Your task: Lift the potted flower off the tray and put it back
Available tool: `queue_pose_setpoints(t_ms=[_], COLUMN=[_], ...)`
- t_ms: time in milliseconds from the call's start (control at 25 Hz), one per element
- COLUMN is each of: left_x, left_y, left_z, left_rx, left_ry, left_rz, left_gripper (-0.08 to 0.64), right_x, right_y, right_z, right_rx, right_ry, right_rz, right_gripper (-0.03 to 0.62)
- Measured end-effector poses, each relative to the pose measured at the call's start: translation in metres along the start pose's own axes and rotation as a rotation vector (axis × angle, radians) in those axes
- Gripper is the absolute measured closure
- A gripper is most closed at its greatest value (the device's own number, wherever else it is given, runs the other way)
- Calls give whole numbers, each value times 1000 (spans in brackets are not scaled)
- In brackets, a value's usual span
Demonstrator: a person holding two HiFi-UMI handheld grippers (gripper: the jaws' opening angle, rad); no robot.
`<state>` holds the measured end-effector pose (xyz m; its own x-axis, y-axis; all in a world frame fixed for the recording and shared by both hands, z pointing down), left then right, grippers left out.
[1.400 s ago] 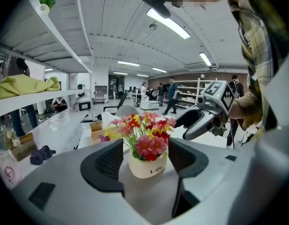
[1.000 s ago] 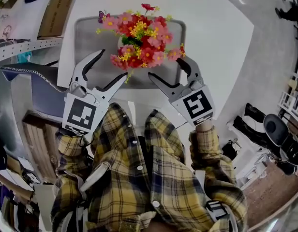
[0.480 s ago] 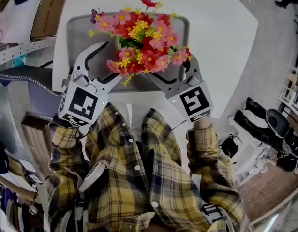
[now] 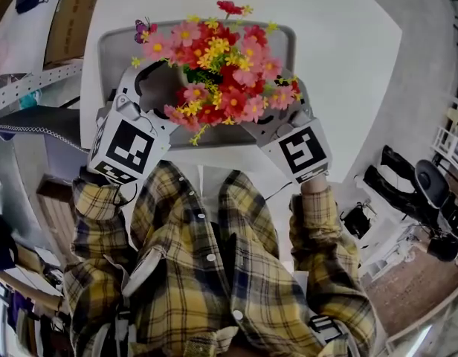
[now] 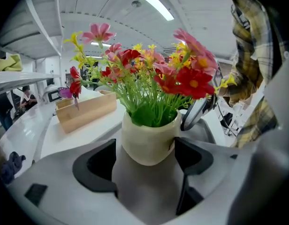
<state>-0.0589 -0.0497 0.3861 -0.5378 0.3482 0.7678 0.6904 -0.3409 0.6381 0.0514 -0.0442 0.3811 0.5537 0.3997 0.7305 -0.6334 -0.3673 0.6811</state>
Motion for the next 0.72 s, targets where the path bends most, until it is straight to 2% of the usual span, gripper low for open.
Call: queue_pose_setpoints(t_ms=[360, 720], left_x=[-2, -3], left_y=[6, 6], left_z=[7, 10], left_rx=[41, 15], left_ry=[14, -11], left_rz=[3, 32], left_gripper=[186, 186], right_x=[-8, -10], right_y=[5, 6], right_z=[-5, -5], right_rx=[-18, 6], right_ry=[-93, -89], right_rz=[2, 19], right_gripper=[218, 218])
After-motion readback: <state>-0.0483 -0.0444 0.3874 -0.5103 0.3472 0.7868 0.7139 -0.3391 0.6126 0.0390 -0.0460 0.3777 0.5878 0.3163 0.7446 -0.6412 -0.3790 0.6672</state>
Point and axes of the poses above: the fingertips, and each gripper's own axes: y forward along the fingers, z to its right, x out of its underside, the point moved 3 cm from there along -y, backward along the fingers, and after that the axes turned 4 degrees about -z, right-handed, at the moved point
